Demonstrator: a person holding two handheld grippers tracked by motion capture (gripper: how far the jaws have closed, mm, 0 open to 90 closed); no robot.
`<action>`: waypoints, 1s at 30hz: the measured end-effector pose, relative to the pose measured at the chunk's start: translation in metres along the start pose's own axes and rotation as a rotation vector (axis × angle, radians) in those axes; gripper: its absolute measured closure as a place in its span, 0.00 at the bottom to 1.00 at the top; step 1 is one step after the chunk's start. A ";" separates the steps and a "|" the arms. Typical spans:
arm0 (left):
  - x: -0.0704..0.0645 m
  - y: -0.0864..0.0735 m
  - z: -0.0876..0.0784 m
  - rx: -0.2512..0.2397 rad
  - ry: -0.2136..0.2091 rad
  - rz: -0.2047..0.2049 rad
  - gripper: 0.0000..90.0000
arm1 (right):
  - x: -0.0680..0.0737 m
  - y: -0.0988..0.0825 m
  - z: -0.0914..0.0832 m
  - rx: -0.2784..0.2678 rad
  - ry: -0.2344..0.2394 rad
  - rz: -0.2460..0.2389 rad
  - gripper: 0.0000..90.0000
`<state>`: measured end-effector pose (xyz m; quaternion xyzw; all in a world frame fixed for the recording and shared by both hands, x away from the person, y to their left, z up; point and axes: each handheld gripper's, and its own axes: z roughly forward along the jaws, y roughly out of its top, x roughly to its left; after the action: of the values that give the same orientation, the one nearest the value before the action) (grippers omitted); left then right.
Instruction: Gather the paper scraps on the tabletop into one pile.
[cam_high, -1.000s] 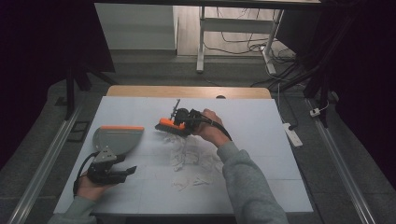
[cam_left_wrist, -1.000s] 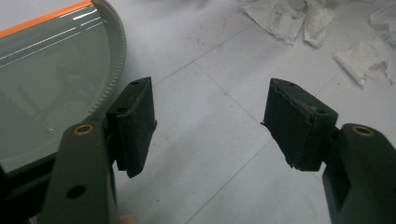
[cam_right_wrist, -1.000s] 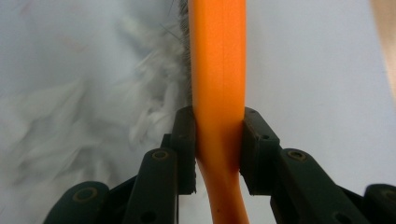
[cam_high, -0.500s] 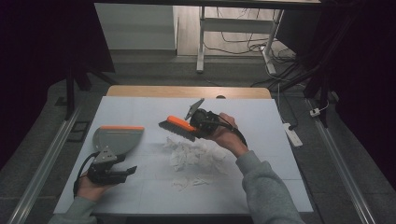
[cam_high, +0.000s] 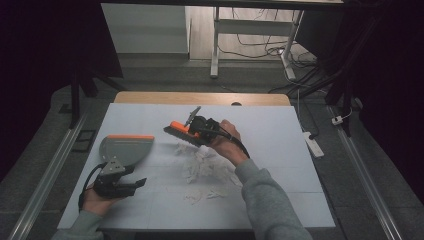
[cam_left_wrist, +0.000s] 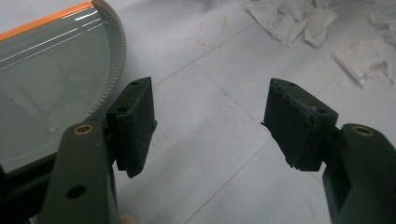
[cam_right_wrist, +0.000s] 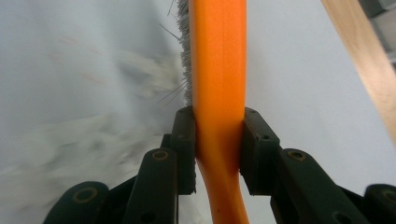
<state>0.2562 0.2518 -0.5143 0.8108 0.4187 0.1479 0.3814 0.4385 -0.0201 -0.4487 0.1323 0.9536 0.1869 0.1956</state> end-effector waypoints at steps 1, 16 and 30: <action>0.000 0.000 0.000 0.000 -0.001 -0.001 0.38 | -0.001 0.003 0.005 0.015 -0.017 -0.003 0.77; 0.000 -0.001 0.000 0.001 -0.003 0.003 0.38 | 0.020 0.001 0.001 0.118 0.108 -0.212 0.78; 0.000 0.000 0.001 0.005 0.002 0.001 0.38 | -0.008 -0.039 -0.058 -0.151 0.123 0.047 0.77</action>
<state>0.2565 0.2515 -0.5150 0.8116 0.4193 0.1481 0.3790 0.4141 -0.0754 -0.4124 0.1276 0.9436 0.2707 0.1415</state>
